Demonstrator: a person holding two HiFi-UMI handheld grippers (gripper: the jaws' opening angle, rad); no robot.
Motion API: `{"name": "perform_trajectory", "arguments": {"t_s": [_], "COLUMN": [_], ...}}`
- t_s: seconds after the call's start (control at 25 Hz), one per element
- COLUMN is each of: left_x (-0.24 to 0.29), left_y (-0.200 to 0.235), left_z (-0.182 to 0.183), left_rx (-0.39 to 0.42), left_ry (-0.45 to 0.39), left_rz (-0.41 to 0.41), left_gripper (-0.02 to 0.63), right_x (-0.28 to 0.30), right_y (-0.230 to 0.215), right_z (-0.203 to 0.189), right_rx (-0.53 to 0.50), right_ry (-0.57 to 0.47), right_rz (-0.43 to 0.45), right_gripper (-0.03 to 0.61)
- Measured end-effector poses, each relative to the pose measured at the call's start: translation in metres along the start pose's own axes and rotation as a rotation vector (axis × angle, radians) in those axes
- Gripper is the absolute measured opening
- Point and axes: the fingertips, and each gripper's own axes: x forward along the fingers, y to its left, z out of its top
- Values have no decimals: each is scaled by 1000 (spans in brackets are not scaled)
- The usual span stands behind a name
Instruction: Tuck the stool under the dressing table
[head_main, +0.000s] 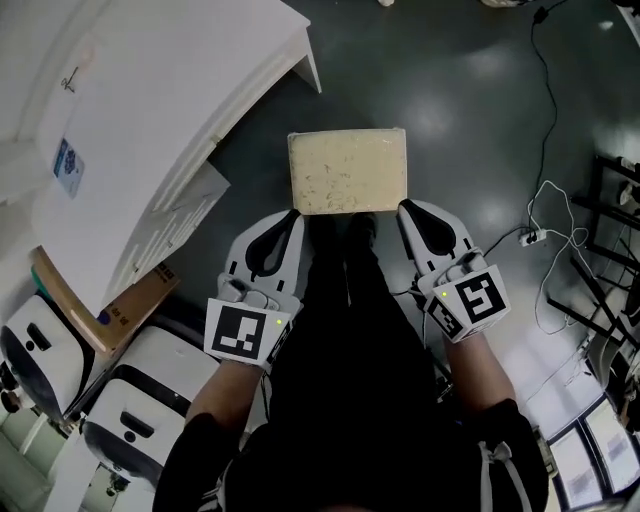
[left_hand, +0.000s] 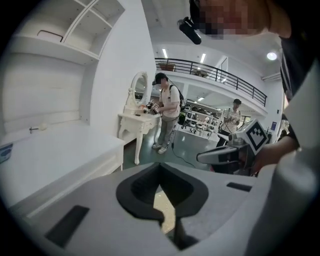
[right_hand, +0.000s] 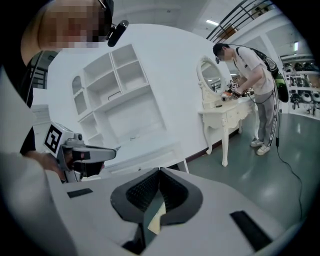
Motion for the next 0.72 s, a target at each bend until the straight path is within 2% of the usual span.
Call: {"name": "perform_trajectory", "arguments": {"t_s": [0.44,0.72], "left_x": [84,126], "left_y": [64,83], "left_z": [-100,-167], "left_rx": [-101,-143], "left_ry": [60,91], "left_rz": [45,56], "left_gripper": [6,6], "right_x": [70,94], "right_y": [-51,-80], "right_z": [-73,-137], "right_rx": [78,77], "right_ry": [47,92], "right_rz": [-5,-17], "right_gripper": [20,21]}}
